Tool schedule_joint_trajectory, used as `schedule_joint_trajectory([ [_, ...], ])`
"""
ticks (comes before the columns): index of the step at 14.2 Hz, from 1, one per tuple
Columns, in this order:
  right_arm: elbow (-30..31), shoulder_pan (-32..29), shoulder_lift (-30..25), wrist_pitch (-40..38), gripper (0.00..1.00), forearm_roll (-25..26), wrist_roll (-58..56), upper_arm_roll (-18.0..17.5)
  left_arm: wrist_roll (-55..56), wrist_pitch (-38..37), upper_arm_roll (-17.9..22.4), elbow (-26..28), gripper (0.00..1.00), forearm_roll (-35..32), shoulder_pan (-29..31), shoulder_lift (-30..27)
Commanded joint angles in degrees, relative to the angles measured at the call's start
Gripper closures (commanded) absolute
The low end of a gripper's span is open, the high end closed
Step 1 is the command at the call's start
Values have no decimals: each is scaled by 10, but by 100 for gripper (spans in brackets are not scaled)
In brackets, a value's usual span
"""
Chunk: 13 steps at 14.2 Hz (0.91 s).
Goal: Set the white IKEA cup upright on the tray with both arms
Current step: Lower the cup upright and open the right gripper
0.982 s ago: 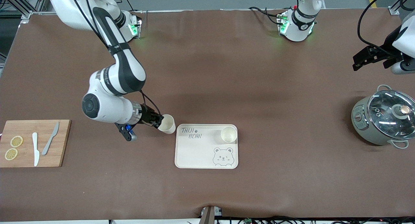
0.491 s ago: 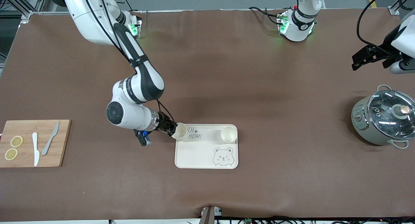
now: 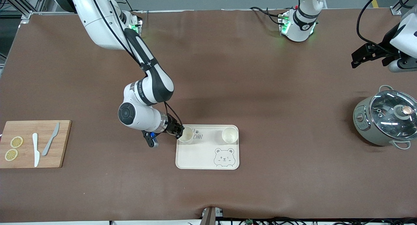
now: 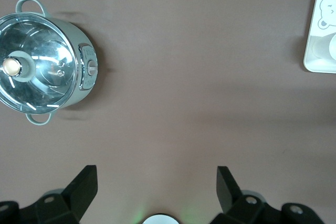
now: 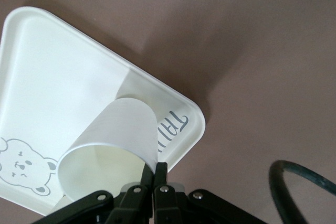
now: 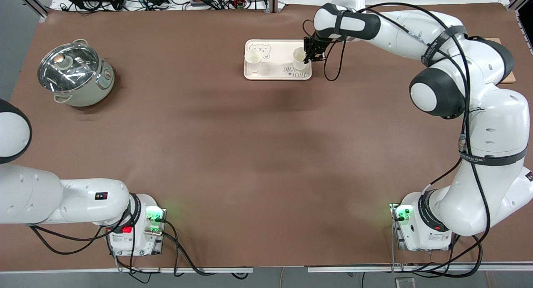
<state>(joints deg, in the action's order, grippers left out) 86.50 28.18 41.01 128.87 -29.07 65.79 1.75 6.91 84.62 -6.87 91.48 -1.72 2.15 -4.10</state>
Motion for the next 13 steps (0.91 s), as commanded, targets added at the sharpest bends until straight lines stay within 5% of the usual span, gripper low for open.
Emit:
schedule_joint_trajectory([
  [1,-18,13,16,11,56,-5,8,7,7,-12,5,-4,0,5,-6,-4],
  [2,-19,14,16,14,12,1,8,8,7,-12,5,-6,0,5,-6,-2],
  [3,-19,13,14,17,0,8,9,8,7,-11,5,-5,0,5,-6,-1],
  [13,-31,-26,-32,7,0,14,-1,10,8,0,2,-1,0,9,-8,8],
])
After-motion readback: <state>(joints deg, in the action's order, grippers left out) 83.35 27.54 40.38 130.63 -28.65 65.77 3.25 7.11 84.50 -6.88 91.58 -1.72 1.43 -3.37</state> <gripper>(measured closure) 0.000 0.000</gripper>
